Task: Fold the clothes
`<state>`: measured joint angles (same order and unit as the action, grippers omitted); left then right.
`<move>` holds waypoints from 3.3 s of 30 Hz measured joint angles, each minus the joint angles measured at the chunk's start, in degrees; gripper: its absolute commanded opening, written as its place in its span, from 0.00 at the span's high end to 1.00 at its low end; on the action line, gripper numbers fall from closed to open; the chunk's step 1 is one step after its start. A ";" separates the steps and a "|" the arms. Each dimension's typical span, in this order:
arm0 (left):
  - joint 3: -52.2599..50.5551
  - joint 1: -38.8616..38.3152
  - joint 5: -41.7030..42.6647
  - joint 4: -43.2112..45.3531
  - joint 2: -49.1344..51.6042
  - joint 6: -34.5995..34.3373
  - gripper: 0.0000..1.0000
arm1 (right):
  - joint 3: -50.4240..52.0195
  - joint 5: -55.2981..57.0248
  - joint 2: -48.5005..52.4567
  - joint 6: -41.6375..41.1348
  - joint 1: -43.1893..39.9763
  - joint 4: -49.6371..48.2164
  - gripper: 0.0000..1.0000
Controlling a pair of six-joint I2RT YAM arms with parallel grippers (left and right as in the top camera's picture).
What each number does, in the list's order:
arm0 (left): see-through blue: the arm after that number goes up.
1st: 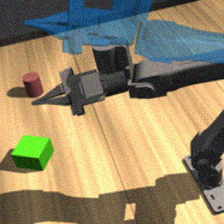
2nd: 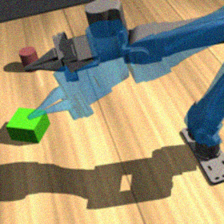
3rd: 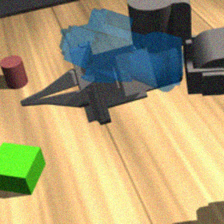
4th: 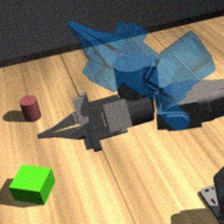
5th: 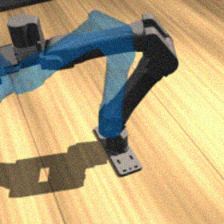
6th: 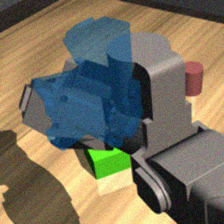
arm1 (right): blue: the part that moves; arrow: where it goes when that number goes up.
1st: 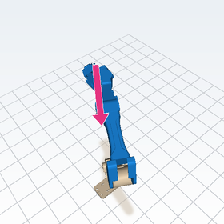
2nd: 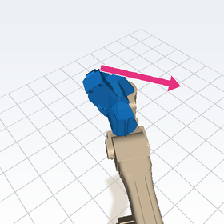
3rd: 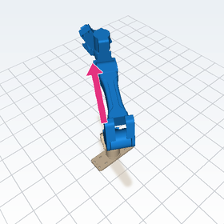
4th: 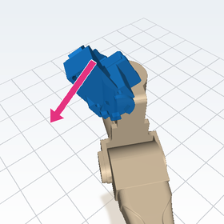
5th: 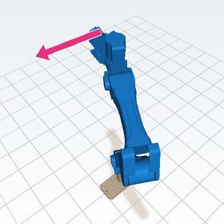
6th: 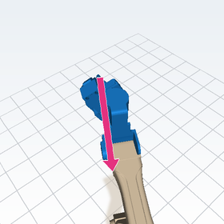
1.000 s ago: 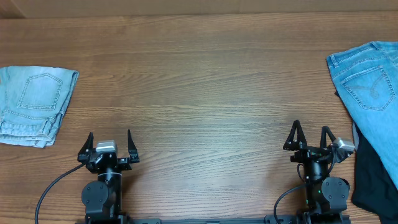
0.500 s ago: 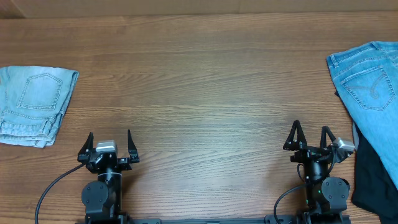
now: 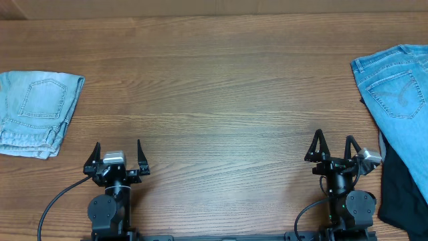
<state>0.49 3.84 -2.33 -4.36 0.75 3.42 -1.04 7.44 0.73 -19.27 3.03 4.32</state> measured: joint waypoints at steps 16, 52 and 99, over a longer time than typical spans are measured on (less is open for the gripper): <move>0.00 0.00 0.00 -0.02 0.00 0.00 0.00 | 0.00 -0.02 0.00 0.00 0.00 0.00 0.00; 0.00 0.00 0.00 -0.02 0.00 0.00 0.00 | 0.00 -0.02 0.00 0.02 0.00 0.02 0.00; 0.00 0.00 0.00 0.00 0.00 0.00 0.00 | -33.16 9.88 18.38 -1.73 0.00 8.41 0.00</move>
<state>0.49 3.84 -2.33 -4.36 0.75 3.42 -34.20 17.32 19.11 -20.99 3.03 12.73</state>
